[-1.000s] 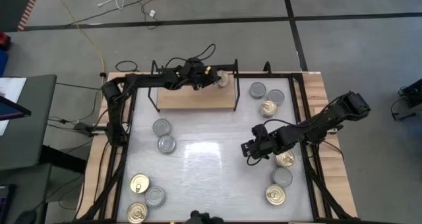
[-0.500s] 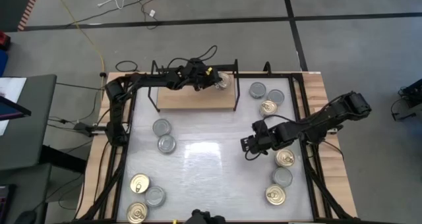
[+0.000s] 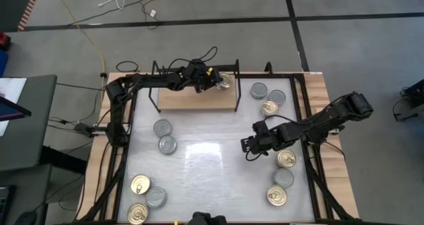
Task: Stack canned seafood by type on shelf
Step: Put the blue tuna can on the shelf
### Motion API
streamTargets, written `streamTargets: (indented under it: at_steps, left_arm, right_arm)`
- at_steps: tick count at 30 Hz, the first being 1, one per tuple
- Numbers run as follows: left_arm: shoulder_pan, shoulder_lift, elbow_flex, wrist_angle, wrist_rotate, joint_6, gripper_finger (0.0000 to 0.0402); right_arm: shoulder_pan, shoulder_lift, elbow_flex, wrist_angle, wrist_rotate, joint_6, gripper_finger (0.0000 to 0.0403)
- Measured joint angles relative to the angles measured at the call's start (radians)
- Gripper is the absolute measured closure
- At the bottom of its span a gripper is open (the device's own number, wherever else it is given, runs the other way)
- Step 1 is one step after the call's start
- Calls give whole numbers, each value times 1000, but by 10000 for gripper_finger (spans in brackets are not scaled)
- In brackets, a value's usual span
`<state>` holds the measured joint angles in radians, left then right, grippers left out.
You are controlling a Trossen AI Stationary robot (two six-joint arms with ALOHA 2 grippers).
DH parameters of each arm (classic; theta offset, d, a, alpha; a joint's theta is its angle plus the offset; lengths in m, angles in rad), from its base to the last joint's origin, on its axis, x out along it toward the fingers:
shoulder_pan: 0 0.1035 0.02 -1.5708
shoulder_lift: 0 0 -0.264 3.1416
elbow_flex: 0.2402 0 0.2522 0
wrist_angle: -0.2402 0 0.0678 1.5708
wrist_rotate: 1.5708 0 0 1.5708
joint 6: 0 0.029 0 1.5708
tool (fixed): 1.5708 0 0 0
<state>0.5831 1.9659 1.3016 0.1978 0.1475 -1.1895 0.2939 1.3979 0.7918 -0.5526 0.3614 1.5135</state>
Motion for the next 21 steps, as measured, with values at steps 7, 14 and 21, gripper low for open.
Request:
streamTargets:
  at_steps: [7, 14, 21]
  left_arm:
    - [-6, 0, 0, -31, -6, 14, 167]
    - [-12, 0, 0, -24, -6, 45, 118]
    - [-12, 0, 0, -29, -8, 147, 113]
  right_arm:
    - [0, 0, 0, 0, 0, 0, 275]
    - [0, 0, 0, -1, 0, -4, 275]
    - [0, 0, 0, -9, 0, -4, 275]
